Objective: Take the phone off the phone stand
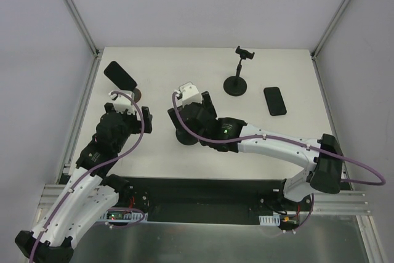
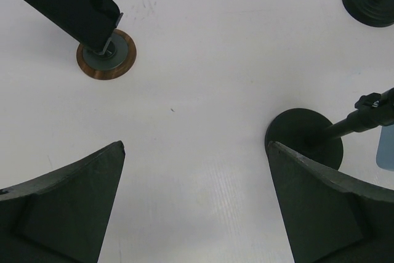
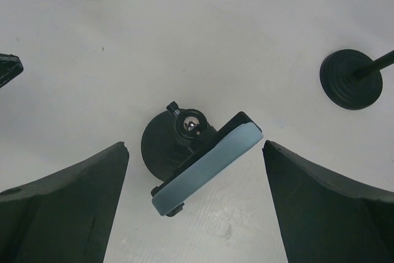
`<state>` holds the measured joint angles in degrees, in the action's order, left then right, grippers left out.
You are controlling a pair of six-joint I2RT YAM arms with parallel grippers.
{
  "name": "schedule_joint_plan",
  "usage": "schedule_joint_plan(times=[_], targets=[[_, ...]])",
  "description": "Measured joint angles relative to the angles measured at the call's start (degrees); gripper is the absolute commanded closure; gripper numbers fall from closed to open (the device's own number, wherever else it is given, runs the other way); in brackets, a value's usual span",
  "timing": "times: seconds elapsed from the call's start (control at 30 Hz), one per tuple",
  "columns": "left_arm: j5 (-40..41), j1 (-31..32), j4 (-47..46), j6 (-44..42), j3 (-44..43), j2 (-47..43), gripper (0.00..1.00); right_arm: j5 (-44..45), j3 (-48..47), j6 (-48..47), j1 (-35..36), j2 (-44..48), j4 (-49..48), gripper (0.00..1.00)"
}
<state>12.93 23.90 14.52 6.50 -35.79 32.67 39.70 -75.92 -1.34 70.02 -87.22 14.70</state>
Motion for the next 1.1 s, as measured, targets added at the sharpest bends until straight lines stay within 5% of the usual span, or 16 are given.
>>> schedule_joint_plan(times=[0.2,0.43,0.6,1.1], targets=[[-0.44,0.00,0.00,-0.02,0.00,0.39,0.01,1.77,-0.70,0.42,0.46,-1.64,1.77,0.30],[-2.19,-0.02,-0.02,-0.07,0.00,0.70,0.01,2.64,-0.70,-0.57,0.46,-1.73,2.82,0.77],[-6.73,0.00,-0.15,-1.31,0.00,1.25,0.01,0.55,-0.44,-4.31,-0.35,-1.53,1.73,0.97],[-33.59,1.57,-10.82,-6.78,1.99,8.66,0.01,-15.17,5.27,-11.37,-5.81,4.59,-1.77,0.99]])
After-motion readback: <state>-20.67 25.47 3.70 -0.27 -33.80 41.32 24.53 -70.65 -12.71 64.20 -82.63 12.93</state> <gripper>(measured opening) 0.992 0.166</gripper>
